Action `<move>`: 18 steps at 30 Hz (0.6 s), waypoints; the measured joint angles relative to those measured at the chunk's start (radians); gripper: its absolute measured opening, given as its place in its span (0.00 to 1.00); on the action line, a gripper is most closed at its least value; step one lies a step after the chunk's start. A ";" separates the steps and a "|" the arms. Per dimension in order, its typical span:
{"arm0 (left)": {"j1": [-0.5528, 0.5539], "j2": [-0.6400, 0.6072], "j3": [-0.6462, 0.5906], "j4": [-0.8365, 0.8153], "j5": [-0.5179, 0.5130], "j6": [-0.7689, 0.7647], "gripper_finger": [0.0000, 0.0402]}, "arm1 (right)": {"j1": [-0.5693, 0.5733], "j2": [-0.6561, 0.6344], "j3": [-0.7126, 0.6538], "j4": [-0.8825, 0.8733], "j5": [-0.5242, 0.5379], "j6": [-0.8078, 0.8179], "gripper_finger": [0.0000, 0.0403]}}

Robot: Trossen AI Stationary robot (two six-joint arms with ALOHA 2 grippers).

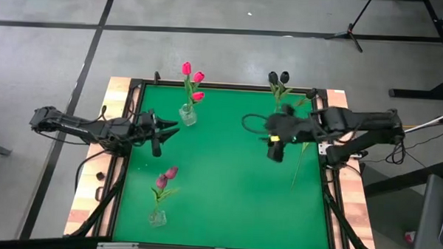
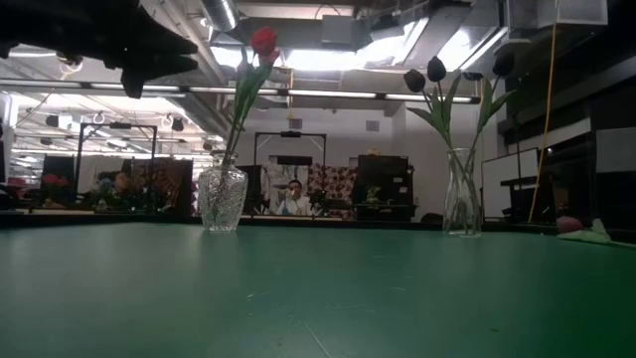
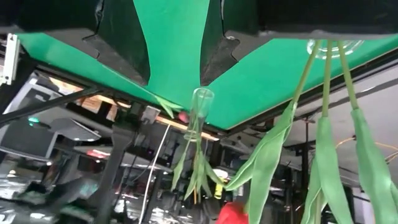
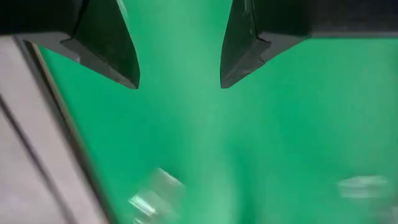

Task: Sort flowers into vase by color
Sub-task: Put the dark red flower into the bottom transparent flower vase

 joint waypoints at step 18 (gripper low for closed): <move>-0.018 -0.007 0.000 0.003 0.000 -0.022 0.34 | 0.334 -0.179 -0.286 -0.458 0.293 1.289 0.55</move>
